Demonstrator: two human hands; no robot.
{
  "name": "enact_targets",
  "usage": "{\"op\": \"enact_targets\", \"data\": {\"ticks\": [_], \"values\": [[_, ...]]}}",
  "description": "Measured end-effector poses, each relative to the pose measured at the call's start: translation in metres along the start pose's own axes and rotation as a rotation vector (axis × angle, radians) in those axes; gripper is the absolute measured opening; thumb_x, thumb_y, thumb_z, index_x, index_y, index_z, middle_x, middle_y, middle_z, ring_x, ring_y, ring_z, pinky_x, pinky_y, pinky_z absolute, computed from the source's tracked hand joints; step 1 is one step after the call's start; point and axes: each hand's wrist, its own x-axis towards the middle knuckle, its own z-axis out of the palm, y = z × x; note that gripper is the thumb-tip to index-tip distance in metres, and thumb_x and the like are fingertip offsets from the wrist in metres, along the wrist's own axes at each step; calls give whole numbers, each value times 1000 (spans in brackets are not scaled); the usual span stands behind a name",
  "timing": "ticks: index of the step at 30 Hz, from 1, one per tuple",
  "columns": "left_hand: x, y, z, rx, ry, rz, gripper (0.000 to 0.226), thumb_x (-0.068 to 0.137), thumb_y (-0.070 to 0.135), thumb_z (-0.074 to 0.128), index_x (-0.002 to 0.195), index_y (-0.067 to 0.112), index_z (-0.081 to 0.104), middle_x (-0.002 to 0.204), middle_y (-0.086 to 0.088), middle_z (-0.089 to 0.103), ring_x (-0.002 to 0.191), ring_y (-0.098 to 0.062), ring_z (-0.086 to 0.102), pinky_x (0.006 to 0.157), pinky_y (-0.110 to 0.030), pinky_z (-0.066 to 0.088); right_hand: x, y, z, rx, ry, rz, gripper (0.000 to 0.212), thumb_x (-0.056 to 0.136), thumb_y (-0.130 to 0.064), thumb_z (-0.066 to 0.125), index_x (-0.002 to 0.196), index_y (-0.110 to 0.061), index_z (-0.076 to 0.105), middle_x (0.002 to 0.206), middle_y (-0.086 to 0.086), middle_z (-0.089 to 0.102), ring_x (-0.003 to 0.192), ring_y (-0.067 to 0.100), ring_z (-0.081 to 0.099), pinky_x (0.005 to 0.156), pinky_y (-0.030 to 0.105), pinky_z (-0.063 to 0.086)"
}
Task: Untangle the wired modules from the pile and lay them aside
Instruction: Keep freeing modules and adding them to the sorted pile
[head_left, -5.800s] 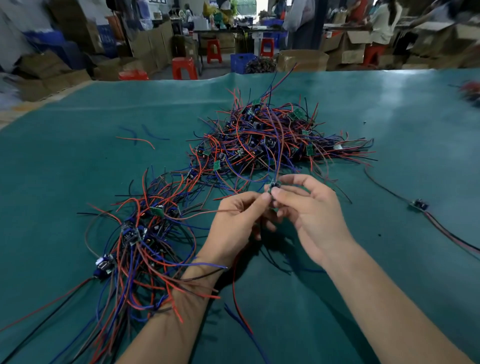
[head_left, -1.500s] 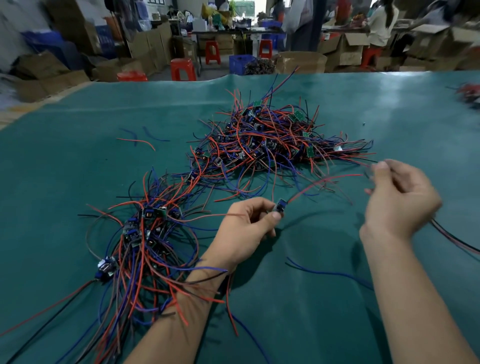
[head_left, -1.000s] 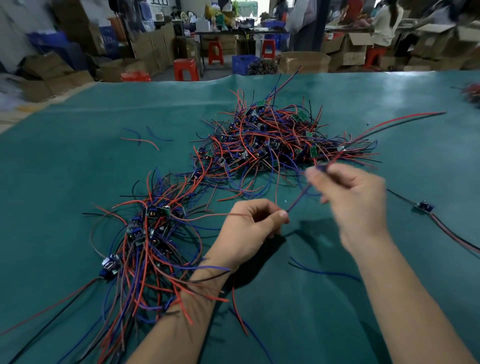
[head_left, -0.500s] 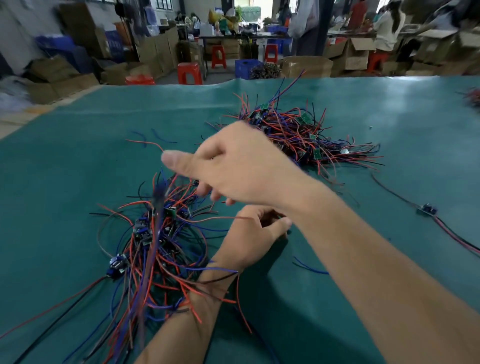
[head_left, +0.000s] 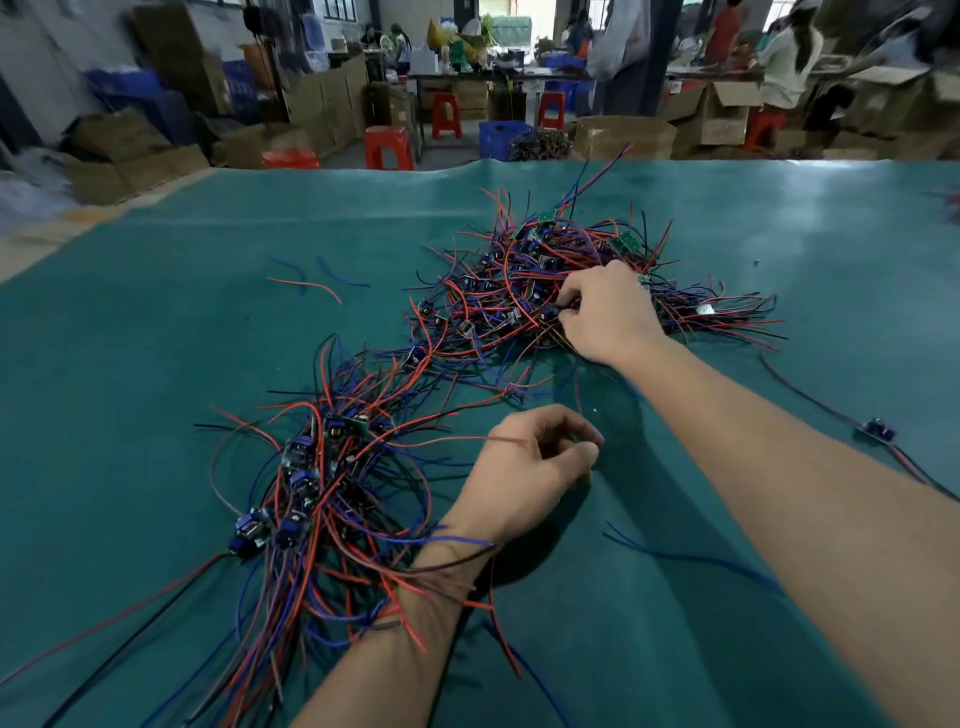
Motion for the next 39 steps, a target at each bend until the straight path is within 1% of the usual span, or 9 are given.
{"op": "enact_targets", "data": {"ticks": [4,7,11,14,21,25,28,34,39], "values": [[0,1,1,-25,6,-8,9,94,-1,60,98,2,67,71,-9,63,53,-4,54,50,-12,39,-6,15,-9,208,104,56,10,88,-13,75,84,-21,79,84,2,73,90,25,71,87,31,56],[0,2,1,-40,7,-8,9,95,-3,59,100,-1,66,71,-12,62,51,-4,53,49,-12,39,-18,26,-22,639,144,192,19,84,-2,76,74,-18,75,67,3,73,61,20,72,72,34,61],[-1,4,2,-72,9,-13,11,96,-5,55,101,-2,65,67,-10,61,47,-3,52,49,-12,40,-58,36,-42,1286,191,299,15,89,6,67,81,-6,64,66,11,67,50,17,64,53,26,55],[1,4,2,-80,48,-13,13,100,0,51,104,-4,63,67,-6,62,49,-5,53,48,-14,40,-95,35,-45,1527,122,381,11,91,1,64,86,-8,63,75,17,74,54,19,67,52,24,56],[0,6,1,-228,93,28,30,106,27,44,93,9,64,64,-1,64,51,-13,53,45,-22,38,-134,9,-2,1307,-87,355,22,82,5,73,99,-8,70,76,6,74,60,17,63,57,29,49],[0,4,0,-199,53,32,29,106,19,46,84,17,65,72,-9,64,54,-15,54,48,-24,38,-133,15,3,1307,-74,309,24,78,13,74,92,-6,75,79,15,72,66,27,65,61,38,54],[1,3,-1,-237,70,-5,24,104,17,49,84,12,61,63,0,56,53,-10,47,51,-24,36,-133,19,4,1270,-119,249,31,69,14,81,90,-8,74,80,12,71,67,25,69,60,34,58],[2,6,-2,-245,39,-22,18,103,2,40,103,-3,57,54,4,37,40,0,28,38,-12,20,-126,21,2,1353,-123,355,9,85,-7,77,79,-13,77,69,2,64,50,10,53,43,22,42],[0,7,-2,-243,3,-6,29,105,1,38,93,-1,64,49,11,29,39,1,23,39,-11,18,-128,27,2,1276,-123,249,6,86,-9,77,84,-6,81,73,9,66,51,9,49,44,20,38]]}}
